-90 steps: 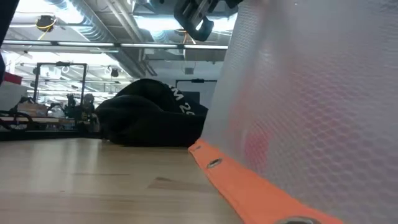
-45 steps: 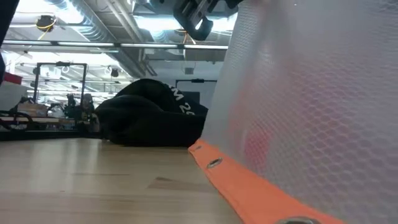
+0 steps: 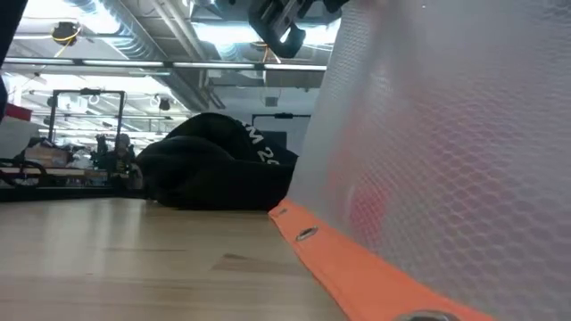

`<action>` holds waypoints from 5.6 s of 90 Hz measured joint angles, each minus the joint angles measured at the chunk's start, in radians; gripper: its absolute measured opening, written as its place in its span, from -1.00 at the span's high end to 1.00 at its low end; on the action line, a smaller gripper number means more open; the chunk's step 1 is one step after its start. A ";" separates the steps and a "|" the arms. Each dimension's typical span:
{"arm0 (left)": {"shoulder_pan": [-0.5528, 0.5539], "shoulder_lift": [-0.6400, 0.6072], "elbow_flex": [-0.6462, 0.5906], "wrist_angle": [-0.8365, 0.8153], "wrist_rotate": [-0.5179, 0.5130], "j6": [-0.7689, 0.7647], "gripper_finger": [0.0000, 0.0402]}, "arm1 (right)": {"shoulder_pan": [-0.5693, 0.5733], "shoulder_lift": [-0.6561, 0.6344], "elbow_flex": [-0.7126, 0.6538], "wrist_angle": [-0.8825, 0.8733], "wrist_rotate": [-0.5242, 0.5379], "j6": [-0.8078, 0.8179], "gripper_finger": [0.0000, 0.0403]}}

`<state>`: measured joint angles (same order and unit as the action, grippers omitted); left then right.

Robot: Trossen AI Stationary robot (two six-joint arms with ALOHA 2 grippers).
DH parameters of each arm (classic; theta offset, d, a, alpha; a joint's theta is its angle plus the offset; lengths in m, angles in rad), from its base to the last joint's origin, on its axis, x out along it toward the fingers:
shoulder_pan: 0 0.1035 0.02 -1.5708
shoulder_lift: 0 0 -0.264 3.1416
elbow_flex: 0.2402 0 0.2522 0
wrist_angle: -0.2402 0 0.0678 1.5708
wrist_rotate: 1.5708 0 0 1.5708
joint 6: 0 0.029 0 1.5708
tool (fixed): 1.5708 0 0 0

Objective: Unpack backpack
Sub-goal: Put the chocolate bar into the white zip bag

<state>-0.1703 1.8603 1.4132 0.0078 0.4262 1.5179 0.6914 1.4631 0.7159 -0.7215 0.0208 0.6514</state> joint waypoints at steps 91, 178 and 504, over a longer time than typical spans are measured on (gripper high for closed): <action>0.000 -0.001 0.000 0.000 0.000 -0.021 1.00 | 0.002 -0.162 0.081 -0.151 0.107 0.130 0.18; 0.001 -0.001 0.000 0.003 -0.013 -0.030 1.00 | 0.002 -0.157 -0.195 0.190 0.019 0.105 -0.10; 0.029 0.000 0.000 -0.078 -0.019 -0.053 1.00 | -0.441 -0.380 -0.293 0.330 0.463 -0.148 -0.60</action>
<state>-0.1413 1.8603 1.4136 -0.0704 0.4072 1.4654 0.2501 1.0836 0.4225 -0.3913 0.4840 0.5034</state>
